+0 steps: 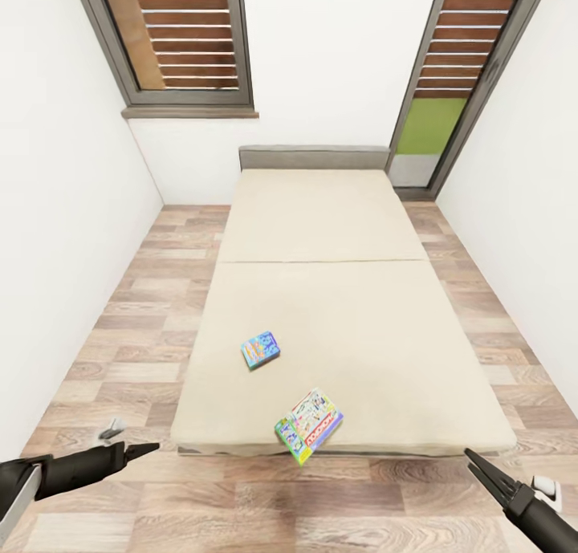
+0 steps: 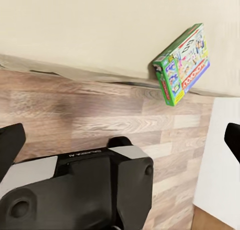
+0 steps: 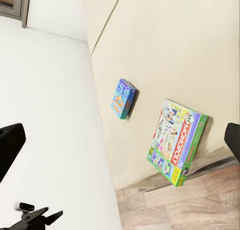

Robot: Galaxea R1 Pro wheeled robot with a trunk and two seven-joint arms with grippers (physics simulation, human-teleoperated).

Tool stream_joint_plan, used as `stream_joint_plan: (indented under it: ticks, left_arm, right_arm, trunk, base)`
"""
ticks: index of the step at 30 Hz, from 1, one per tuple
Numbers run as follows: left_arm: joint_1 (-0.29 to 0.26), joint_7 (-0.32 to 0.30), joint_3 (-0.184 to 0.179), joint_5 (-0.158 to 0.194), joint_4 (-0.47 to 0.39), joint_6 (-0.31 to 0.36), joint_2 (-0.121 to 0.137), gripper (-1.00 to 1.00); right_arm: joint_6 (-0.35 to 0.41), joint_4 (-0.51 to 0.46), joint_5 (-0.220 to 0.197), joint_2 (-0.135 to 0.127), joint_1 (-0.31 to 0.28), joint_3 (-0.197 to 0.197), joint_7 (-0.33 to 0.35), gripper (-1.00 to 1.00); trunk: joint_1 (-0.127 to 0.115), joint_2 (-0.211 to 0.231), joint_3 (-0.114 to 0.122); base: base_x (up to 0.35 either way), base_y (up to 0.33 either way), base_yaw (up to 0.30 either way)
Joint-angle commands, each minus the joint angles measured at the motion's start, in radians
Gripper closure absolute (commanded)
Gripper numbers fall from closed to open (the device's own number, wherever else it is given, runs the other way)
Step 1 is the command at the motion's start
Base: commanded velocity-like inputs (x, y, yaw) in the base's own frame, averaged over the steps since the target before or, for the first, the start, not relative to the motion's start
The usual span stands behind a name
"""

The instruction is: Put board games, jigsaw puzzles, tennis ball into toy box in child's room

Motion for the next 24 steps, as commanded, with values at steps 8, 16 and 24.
stream_joint_plan:
  ticks: [8, 16, 24]
  left_arm:
    - [-0.001, 0.071, 0.000, 0.006, 0.002, -0.002, -0.013, -1.00]
    - [-0.001, 0.085, 0.002, 0.005, 0.003, -0.006, -0.015, -1.00]
    - [-0.001, 0.088, 0.001, 0.003, 0.003, -0.009, -0.016, -1.00]
  right_arm:
    - [0.007, 0.003, 0.016, 0.001, -0.002, -0.001, -0.032, -1.00]
    - [0.006, 0.003, 0.023, 0.003, -0.002, -0.001, -0.045, -1.00]
    - [0.000, 0.003, 0.024, 0.007, -0.002, 0.000, -0.078, -1.00]
  trunk:
    - [0.001, -0.002, 0.012]
    - [0.001, -0.002, 0.025]
    - [0.001, -0.002, 0.038]
  base:
    - [0.000, 0.000, 0.000]
    - [0.000, 0.000, 0.000]
    - [0.000, 0.000, 0.000]
